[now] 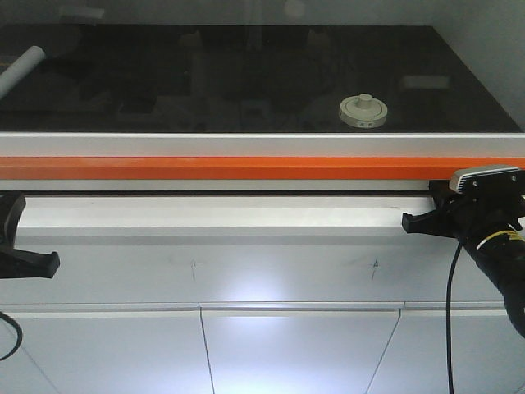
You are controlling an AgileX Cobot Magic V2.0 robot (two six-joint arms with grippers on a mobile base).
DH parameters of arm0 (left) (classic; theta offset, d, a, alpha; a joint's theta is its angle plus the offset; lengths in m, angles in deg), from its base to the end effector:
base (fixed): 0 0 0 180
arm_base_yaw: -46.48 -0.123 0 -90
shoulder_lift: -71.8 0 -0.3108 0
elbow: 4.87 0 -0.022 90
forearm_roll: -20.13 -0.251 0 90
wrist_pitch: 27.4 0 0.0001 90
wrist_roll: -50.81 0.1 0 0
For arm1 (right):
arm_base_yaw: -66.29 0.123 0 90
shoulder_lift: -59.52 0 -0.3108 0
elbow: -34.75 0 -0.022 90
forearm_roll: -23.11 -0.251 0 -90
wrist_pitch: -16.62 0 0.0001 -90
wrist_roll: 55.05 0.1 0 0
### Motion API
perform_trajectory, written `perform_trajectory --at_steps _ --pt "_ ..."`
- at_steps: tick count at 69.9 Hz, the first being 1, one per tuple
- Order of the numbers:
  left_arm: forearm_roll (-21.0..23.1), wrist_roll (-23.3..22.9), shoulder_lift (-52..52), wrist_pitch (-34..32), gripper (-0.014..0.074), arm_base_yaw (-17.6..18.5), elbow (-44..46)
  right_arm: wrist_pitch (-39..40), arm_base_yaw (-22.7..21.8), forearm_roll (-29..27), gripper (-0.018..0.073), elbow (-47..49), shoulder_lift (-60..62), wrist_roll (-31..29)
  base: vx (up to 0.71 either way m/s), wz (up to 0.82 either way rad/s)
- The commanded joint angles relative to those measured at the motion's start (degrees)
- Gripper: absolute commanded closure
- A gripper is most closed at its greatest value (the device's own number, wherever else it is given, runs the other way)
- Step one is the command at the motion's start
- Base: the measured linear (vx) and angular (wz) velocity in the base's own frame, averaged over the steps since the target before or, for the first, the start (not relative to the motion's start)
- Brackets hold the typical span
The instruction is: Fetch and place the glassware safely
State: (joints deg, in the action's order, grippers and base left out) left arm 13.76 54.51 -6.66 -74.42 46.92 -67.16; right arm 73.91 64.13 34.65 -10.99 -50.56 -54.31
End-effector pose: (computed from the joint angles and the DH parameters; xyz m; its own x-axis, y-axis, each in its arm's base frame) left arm 0.2130 -0.0097 0.2402 -0.0550 0.1400 -0.9886 0.0973 0.9862 0.1343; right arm 0.3273 0.0045 0.1793 -0.1442 -0.0901 -0.9854 -0.1436 0.9872 -0.0692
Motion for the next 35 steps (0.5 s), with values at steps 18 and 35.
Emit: perform_trajectory --at_steps 18,35 --pt "0.52 -0.31 -14.32 -10.63 0.0603 0.45 8.27 6.86 -0.29 -0.48 0.056 2.95 1.85 -0.18 0.0 0.0" --pt "0.52 -0.3 -21.62 -11.92 0.0603 0.45 12.63 6.86 -0.29 -0.48 0.056 2.95 1.85 -0.18 0.0 0.0"
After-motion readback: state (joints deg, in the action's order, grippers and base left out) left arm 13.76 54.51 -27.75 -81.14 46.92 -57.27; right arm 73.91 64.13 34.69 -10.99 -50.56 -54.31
